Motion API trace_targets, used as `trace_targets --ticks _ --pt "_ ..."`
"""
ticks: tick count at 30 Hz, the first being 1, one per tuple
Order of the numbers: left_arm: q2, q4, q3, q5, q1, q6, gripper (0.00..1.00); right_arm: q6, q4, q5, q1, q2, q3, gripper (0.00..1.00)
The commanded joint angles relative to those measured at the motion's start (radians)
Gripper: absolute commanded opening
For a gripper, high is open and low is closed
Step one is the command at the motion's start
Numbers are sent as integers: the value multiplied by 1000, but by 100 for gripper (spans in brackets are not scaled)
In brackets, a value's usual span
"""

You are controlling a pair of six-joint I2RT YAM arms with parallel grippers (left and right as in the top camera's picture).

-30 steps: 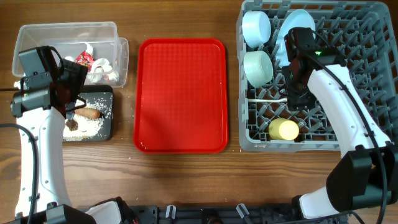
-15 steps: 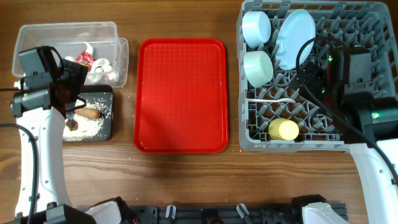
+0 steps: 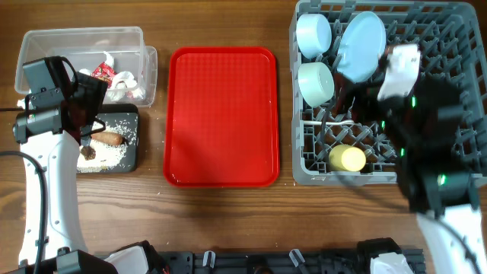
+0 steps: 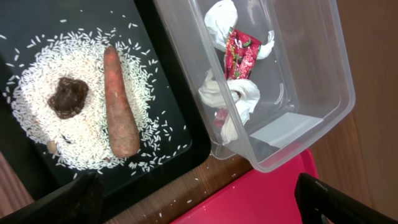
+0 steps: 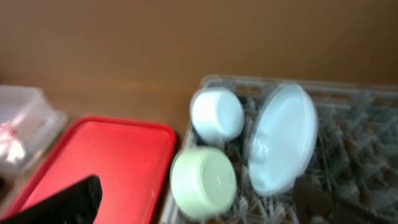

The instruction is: Sort waste into correct bins and load items into the dishwasher rack

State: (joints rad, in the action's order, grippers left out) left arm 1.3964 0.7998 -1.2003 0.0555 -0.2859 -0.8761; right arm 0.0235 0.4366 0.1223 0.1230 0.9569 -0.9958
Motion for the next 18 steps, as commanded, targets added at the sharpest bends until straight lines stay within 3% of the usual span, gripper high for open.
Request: trace_targets --ticks 1,4,8,13,18 --pt "-9 -2 -6 10 2 12 100 -92 -178 121 -30 -189 282 100" --pt "-9 -2 -6 10 2 12 100 -55 -316 133 -64 -393 557 100" --pt "-9 -2 -6 10 2 12 100 -13 -353 134 -92 -632 792 100" --pt "-9 -2 -6 10 2 12 100 -16 -370 119 -95 -827 953 100" --pt "-9 -2 -6 10 2 12 100 -22 -385 119 -95 -921 959 100"
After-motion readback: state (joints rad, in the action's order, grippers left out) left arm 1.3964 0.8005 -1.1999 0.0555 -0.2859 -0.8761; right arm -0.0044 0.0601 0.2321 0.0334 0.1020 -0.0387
